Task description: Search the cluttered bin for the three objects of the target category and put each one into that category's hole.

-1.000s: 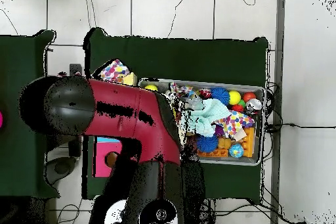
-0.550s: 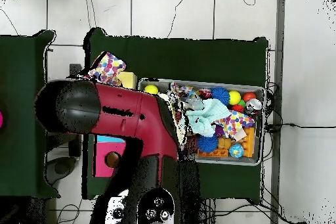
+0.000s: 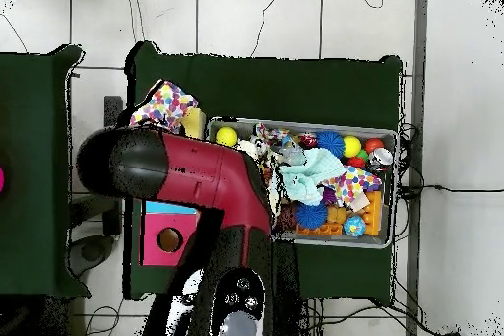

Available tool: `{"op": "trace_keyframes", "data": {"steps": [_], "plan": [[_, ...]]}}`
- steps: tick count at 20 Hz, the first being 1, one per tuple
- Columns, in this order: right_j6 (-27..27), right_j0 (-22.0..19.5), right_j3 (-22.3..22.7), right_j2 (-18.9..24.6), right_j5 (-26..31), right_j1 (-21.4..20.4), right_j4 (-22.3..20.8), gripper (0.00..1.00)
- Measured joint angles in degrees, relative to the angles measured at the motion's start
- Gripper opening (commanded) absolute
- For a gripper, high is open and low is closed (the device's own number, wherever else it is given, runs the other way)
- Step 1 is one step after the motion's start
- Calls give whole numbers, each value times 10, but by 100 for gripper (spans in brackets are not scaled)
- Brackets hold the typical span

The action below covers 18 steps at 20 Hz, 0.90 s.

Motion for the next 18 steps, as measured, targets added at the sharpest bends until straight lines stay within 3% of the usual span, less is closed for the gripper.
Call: {"op": "trace_keyframes", "data": {"steps": [8,18], "plan": [[0,0,37,-1,-24,4,-1,0],[0,3,42,-3,-67,22,-3,0]]}}
